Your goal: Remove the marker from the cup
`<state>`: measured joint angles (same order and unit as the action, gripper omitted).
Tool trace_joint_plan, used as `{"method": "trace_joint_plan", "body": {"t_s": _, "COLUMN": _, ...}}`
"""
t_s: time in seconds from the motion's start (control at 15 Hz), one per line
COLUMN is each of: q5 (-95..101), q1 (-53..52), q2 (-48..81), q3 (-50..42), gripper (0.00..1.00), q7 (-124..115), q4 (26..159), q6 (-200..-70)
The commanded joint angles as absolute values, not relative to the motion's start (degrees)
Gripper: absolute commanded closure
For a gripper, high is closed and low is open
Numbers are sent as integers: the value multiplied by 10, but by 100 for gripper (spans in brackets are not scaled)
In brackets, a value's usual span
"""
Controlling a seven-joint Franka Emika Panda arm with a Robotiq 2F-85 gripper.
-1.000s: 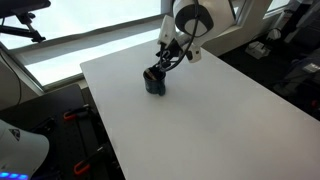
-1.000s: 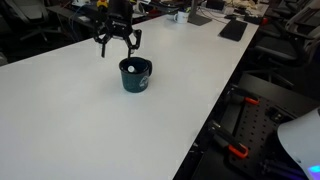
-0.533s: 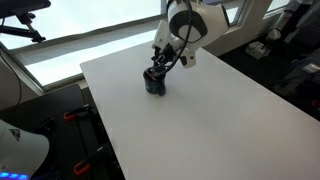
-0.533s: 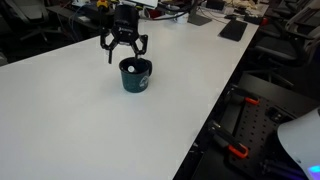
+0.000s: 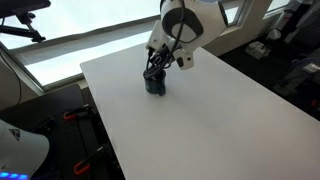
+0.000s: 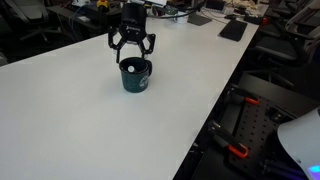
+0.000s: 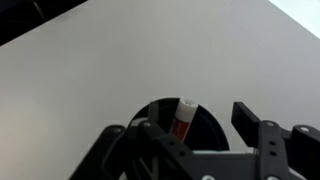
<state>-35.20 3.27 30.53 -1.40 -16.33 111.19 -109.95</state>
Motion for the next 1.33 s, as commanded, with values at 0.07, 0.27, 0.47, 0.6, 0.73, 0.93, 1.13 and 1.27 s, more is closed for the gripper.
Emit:
{"method": "trace_joint_plan", "body": {"t_s": 0.07, "q5": -360, "q1": 30, "q2": 282, "q3": -17, "gripper": 39, "q7": -172, "q4": 1144, "q6": -1118}}
{"method": "trace_joint_plan", "body": {"t_s": 0.27, "q5": -354, "q1": 27, "q2": 291, "q3": -17, "gripper": 43, "q7": -172, "q4": 1138, "q6": -1120}}
{"method": "trace_joint_plan", "body": {"t_s": 0.47, "q5": -349, "q1": 26, "q2": 297, "q3": -16, "gripper": 71, "q7": -169, "q4": 1136, "q6": -1120}}
{"method": "trace_joint_plan", "body": {"t_s": 0.6, "q5": -346, "q1": 26, "q2": 297, "q3": -16, "gripper": 77, "q7": -165, "q4": 1138, "q6": -1122}}
{"method": "trace_joint_plan", "body": {"t_s": 0.73, "q5": -345, "q1": 26, "q2": 295, "q3": -16, "gripper": 92, "q7": -161, "q4": 1143, "q6": -1123}}
{"method": "trace_joint_plan", "body": {"t_s": 0.93, "q5": -344, "q1": 27, "q2": 292, "q3": -16, "gripper": 95, "q7": -157, "q4": 1149, "q6": -1125}}
{"method": "trace_joint_plan", "body": {"t_s": 1.13, "q5": -344, "q1": 31, "q2": 290, "q3": -15, "gripper": 95, "q7": -153, "q4": 1147, "q6": -1113}}
{"method": "trace_joint_plan", "body": {"t_s": 1.27, "q5": -338, "q1": 36, "q2": 278, "q3": -14, "gripper": 95, "q7": -142, "q4": 1148, "q6": -1089}}
